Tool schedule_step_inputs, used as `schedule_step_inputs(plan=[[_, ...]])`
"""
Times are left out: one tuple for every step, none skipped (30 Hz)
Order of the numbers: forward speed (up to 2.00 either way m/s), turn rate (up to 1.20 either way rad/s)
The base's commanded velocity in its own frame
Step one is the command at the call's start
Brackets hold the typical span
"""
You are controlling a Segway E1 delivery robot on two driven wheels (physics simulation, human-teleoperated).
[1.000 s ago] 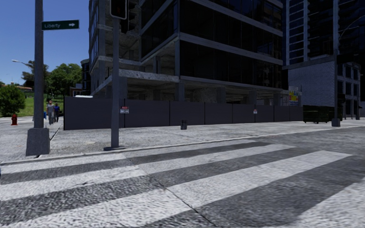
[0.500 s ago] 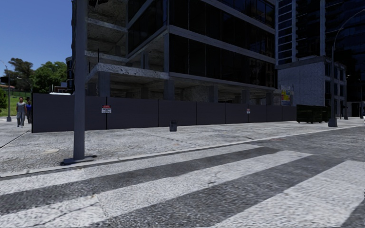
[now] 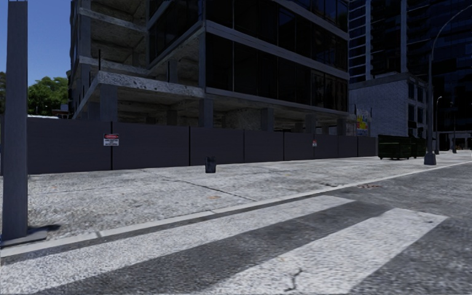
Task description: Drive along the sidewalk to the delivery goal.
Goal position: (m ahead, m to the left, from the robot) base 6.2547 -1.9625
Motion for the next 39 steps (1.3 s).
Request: schedule_step_inputs(plan=[[2.0, 0.0], [2.0, 0.0], [2.0, 0.0], [2.0, 0.0], [2.0, 0.0], [2.0, 0.0], [2.0, 0.0], [2.0, 0.0], [2.0, 0.0], [2.0, 0.0], [2.0, 0.0], [2.0, 0.0], [2.0, 0.0], [2.0, 0.0], [2.0, 0.0], [2.0, 0.0], [2.0, 0.0], [2.0, 0.0], [2.0, 0.0], [2.0, 0.0], [2.0, 0.0], [2.0, 0.0], [2.0, 0.0], [2.0, 0.0], [2.0, 0.0], [2.0, 0.0], [2.0, 0.0], [2.0, 0.0], [2.0, -0.02], [1.92, -0.04], [1.92, -0.04], [1.87, -0.04], [1.82, -0.04], [1.79, -0.05], [1.78, -0.05], [1.76, -0.08], [1.74, -0.09], [1.74, -0.09], [1.72, -0.1]])
